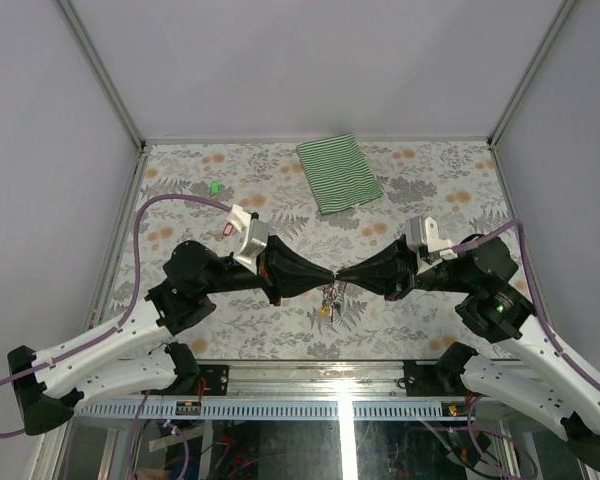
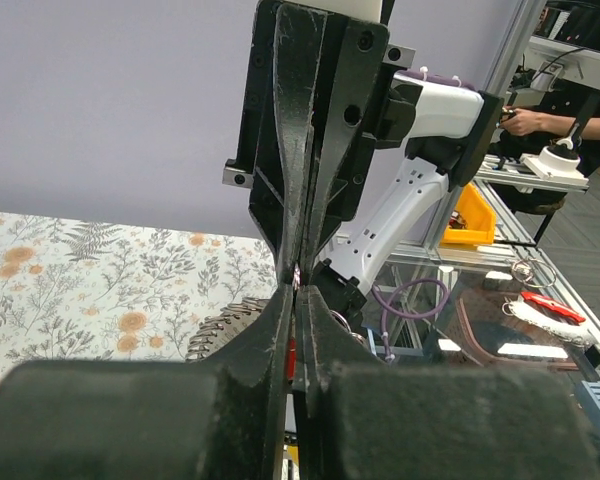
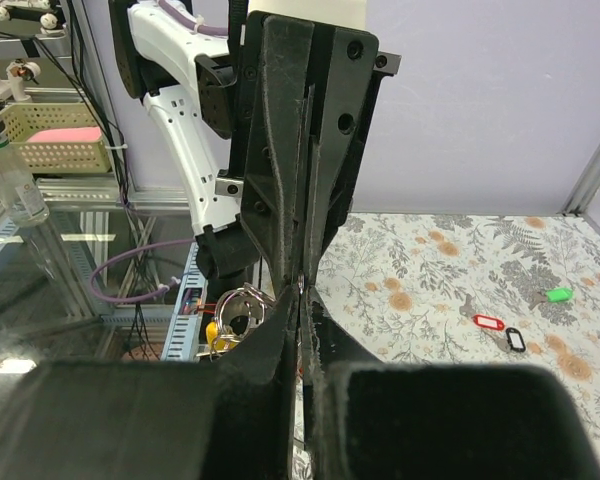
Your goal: Put the keys on the keyring
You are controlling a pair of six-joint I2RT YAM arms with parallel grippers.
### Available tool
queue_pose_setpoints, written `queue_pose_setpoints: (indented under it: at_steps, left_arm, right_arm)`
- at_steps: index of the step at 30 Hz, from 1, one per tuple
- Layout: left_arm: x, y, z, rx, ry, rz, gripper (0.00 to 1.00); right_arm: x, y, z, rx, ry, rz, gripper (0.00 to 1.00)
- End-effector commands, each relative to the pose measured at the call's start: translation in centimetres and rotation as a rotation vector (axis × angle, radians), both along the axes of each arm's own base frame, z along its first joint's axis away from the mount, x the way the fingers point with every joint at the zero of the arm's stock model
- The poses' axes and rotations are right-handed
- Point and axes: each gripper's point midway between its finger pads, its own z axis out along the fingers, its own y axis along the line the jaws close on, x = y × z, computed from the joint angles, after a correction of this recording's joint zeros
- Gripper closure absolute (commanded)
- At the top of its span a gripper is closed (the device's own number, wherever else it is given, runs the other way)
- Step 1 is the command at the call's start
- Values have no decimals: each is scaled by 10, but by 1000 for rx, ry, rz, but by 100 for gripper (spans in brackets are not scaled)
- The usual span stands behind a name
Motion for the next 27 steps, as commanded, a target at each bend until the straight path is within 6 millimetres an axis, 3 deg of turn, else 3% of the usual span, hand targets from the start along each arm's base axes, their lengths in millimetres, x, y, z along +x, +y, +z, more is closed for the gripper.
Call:
queue_pose_setpoints:
  at_steps: [1, 5, 11, 18, 22, 27]
  left_arm:
    - [-1, 1, 17, -6, -37, 1, 100]
    - [9, 1, 10, 68, -8, 54, 100]
    - [40, 8, -24, 233, 87, 233, 100]
    - [70, 20, -86, 444, 211, 415, 100]
    - [81, 29, -116, 522, 274, 497, 100]
    - [92, 35, -148, 600, 345, 561, 100]
  right_arm:
    - [-7, -8, 34, 87, -95, -7, 99]
    - [11, -14, 32, 93, -64, -131, 70]
    - [54, -34, 13, 66, 36, -414, 49]
    - [92, -58, -36, -65, 209, -681, 37]
    - [99, -66, -58, -108, 287, -749, 33]
    - [93, -69, -80, -176, 426, -767, 20]
